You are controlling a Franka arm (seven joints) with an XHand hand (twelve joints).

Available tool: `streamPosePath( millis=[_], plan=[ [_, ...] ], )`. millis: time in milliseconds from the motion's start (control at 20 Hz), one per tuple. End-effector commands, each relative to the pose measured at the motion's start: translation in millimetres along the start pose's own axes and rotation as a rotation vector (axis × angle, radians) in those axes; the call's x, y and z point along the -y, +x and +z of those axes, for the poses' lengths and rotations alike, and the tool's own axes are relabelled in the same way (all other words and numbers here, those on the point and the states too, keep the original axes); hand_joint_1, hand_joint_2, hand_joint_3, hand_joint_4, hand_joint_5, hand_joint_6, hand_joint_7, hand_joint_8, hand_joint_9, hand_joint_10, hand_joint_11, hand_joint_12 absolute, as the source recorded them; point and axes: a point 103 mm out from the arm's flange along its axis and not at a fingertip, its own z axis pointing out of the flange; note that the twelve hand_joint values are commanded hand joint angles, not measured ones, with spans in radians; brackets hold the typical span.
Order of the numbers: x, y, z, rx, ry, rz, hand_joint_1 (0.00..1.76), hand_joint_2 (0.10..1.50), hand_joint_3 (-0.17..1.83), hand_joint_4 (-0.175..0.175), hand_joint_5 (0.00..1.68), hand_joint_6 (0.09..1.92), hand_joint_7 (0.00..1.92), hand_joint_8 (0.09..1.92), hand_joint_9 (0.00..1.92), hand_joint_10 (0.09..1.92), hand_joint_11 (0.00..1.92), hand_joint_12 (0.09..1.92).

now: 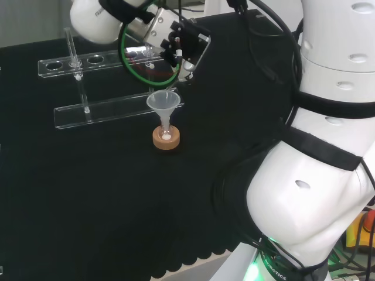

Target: Pour all the NaCl from the weighing funnel into the round-bottom flask.

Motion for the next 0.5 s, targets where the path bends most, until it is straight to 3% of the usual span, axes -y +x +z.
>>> streamPosePath(
  millis=[50, 500],
  plan=[
    [-11.1, -12.3, 11.5, -0.095, 0.023, -0.012, 1.06, 0.80, 0.57, 0.175, 1.06, 1.00, 0.92, 0.64, 1.01, 0.41, 0.64, 1.18],
    [-24.1, -29.8, 32.6, -0.253, 0.012, -0.046, 1.06, 0.80, 0.57, 0.175, 1.06, 1.00, 0.91, 0.64, 1.01, 0.41, 0.64, 1.18]
  ],
)
